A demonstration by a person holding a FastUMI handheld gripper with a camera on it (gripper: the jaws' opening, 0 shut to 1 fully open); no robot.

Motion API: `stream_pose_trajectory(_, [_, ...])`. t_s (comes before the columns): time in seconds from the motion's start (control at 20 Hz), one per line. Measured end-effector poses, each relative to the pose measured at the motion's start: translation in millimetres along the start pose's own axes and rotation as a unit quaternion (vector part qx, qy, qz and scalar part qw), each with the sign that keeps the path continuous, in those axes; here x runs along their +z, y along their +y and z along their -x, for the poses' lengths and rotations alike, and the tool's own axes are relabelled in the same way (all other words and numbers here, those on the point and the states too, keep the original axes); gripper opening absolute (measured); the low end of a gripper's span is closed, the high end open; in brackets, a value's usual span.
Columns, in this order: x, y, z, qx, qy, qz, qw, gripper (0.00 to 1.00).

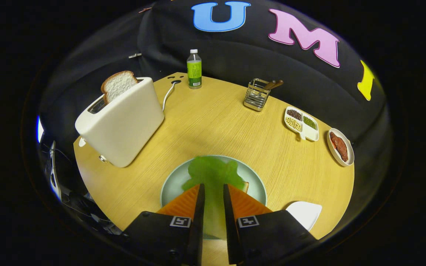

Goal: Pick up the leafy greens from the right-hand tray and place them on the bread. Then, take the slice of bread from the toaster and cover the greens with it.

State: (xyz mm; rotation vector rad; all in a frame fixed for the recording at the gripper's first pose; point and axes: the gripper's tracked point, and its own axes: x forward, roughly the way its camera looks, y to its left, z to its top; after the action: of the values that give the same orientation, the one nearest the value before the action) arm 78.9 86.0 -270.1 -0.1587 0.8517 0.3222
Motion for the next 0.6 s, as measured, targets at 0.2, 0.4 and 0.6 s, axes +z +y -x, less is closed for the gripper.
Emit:
stream_pose_trajectory(0.2, [-8,8,-2,0.003,0.006,0.012,1.0,0.67])
stream_pose_trajectory(0.4, [5,16,9,0.009,-0.019,0.01,1.0,1.0])
stream_pose_trajectory(0.6, [39,29,29,0.013,-0.068,0.004,0.998,0.98])
